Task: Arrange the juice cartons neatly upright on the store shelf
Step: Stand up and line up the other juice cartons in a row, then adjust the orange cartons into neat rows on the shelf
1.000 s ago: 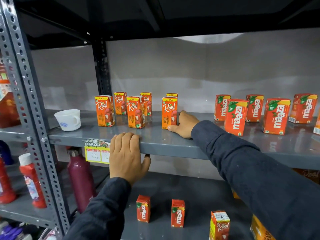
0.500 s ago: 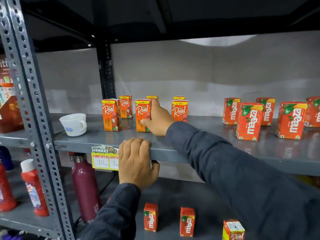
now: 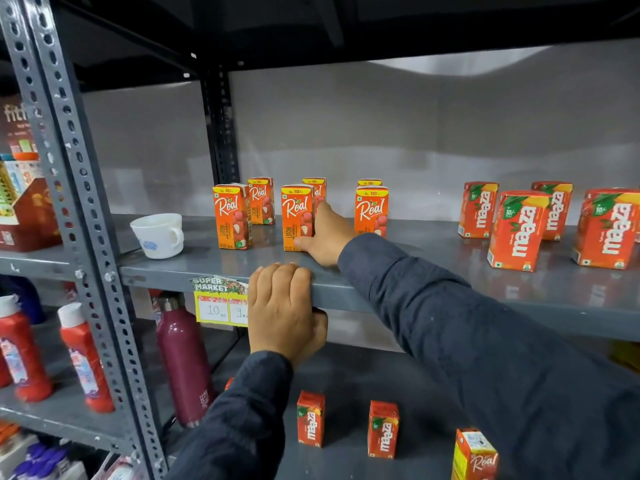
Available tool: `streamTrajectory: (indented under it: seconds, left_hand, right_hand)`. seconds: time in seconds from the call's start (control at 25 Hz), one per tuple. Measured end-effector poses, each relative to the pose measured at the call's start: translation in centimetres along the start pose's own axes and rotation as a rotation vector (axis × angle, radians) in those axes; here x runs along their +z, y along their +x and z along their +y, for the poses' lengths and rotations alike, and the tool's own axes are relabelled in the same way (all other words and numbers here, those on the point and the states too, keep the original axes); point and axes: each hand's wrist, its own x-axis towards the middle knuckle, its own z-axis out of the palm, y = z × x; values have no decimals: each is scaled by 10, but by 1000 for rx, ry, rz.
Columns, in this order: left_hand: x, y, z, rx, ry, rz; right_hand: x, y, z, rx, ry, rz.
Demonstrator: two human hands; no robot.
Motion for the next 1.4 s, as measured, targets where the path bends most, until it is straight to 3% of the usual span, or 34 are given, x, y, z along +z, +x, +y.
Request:
streamTrajectory:
  seconds: [0.28, 0.44, 0.56, 0.64, 0.72, 0.8, 0.88, 0.96, 1.16, 1.4]
  left_hand:
    - [-1, -2, -1, -19, 14, -30]
    - [-9, 1, 9, -70, 5, -92]
    - [-19, 4, 18, -121, 6, -181]
    - [-27, 6, 25, -145, 20, -254]
    - [-33, 12, 42, -81, 15, -288]
    - [-32, 20, 72, 56, -19, -321]
    - [-28, 25, 105, 112, -39, -372]
    - [-26, 27, 122, 60, -28, -388]
    - [-19, 21, 123, 29, -10, -288]
    - [-22, 21, 126, -13, -33, -296]
  right_hand:
    - [-62, -75, 10, -440, 253, 664]
    - [-138, -112, 91, -305, 84, 887]
    - [-169, -134, 149, -39, -37, 741]
    - [-174, -135, 169, 77, 74, 583]
    - [-174, -129, 175, 171, 202, 418]
    - [-173, -120, 180, 237, 132, 309]
    - [-174, -115, 181, 269, 73, 275]
    - [-176, -114, 182, 274, 71, 230]
    - [-179, -117, 177, 260, -3, 163]
    - [-175, -117, 170, 229, -120, 162]
